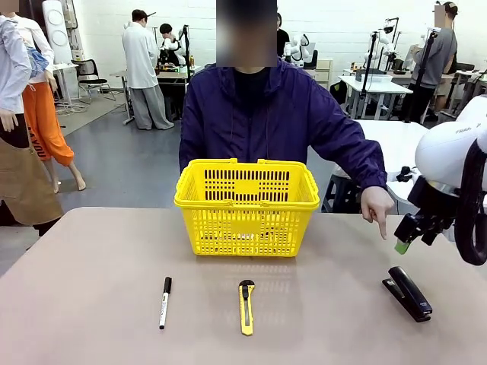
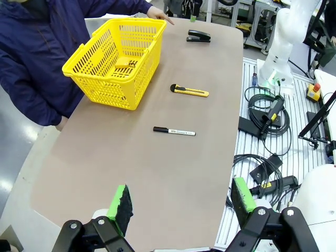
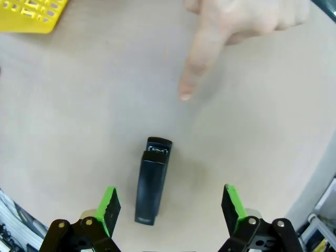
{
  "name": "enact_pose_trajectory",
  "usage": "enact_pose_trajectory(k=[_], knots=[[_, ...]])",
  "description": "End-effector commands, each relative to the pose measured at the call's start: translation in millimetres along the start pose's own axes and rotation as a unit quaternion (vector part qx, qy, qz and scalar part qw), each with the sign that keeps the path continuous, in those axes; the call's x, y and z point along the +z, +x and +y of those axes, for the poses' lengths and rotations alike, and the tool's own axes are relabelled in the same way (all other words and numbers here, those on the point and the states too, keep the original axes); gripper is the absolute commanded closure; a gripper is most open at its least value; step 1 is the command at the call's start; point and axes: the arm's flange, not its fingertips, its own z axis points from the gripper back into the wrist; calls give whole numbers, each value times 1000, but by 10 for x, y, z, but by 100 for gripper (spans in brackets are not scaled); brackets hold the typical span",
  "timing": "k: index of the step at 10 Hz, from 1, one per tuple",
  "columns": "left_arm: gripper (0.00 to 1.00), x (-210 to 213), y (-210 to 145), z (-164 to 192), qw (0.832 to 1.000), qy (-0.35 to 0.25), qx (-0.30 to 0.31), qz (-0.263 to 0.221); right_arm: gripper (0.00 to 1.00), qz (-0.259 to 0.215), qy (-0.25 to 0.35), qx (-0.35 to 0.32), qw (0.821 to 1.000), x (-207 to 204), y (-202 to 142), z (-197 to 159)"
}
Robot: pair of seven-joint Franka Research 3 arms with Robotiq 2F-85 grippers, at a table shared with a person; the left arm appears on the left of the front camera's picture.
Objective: Place the items the person wants into the basket.
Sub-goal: Pick up the item the person points to and place it in the Market Basket.
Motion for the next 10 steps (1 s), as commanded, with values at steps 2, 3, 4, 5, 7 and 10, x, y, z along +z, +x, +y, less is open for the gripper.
enact_pose_trajectory(k=[2, 3, 4, 5, 7, 10], knots=[[3, 8, 3, 0, 1000, -3, -10, -10, 0, 16, -53, -2, 998, -261, -9, 305], [3, 8, 3, 0, 1000, -3, -10, -10, 0, 12, -73, -9, 997, -310, -23, 354], [3, 8, 3, 0, 1000, -3, -10, -10, 0, 16, -76, -8, 997, -367, -31, 353], [3, 8, 3, 0, 1000, -3, -10, -10, 0, 22, -69, -4, 997, -430, -37, 348], [3, 8, 3, 0, 1000, -3, -10, -10, 0, 39, -67, -2, 997, -583, -33, 336], [3, 8, 3, 0, 1000, -3, -10, -10, 0, 61, -55, 4, 997, -730, -3, 321]])
